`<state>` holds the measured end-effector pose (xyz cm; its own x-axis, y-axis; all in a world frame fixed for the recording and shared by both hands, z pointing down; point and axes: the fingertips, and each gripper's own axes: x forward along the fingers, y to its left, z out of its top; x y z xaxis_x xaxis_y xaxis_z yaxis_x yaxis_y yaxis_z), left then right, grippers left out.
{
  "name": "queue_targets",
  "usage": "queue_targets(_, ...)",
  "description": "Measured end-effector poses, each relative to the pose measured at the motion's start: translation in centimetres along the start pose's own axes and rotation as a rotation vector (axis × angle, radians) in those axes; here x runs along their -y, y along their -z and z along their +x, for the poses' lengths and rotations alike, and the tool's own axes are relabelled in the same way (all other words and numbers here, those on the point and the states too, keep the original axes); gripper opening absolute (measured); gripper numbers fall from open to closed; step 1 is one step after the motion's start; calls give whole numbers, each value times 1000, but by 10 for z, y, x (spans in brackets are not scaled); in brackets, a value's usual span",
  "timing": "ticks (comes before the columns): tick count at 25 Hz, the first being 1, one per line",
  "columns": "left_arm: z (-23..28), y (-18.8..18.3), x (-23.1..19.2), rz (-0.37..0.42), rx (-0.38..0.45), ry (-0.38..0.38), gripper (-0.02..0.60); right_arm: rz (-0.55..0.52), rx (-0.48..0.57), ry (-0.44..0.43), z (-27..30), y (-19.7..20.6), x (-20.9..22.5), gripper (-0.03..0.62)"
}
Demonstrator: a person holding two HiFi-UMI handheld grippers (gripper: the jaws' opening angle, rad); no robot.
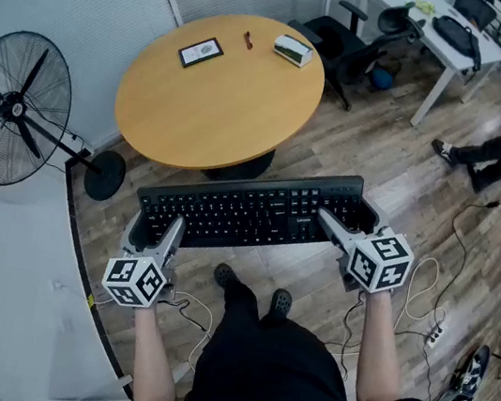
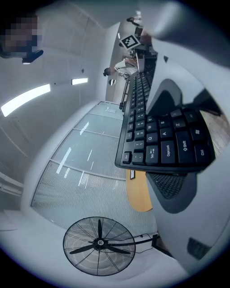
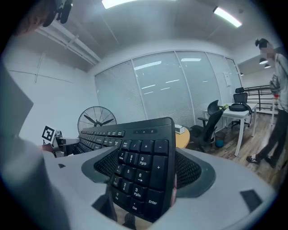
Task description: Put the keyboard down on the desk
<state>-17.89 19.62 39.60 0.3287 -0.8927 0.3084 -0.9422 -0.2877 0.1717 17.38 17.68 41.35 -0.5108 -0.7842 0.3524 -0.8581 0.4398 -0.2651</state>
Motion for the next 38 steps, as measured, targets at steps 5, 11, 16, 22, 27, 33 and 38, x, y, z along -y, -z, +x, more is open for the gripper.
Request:
queue_targets(5,-6,0,2,-8,0,-2,377,-11,2,3,-7,-3,-4,389)
queue_targets(11,-10,0,3,-17,3,-2,377,-6,4,2,-10,-6,-6,390)
queue_targets(16,-6,-4,4,-12,-16,8,377,23,-9,10,-11,-5,-4,388)
queue_targets(22,-4,5,2,-25,-33,8,377,30,-31,4,-6,2,-1,388)
queue_targets(27,-42,21,20,-19,-23,-6,377,26,-25,-11,-41,22,-14,388)
queue_targets(33,-38,25,20,-24,-31,-2,377,32,-31,-9,-39,25,-11,388)
queue_targets(38,-41,32,27,-26,-32,3,377,33,-34,-6,-46,31,-9,387)
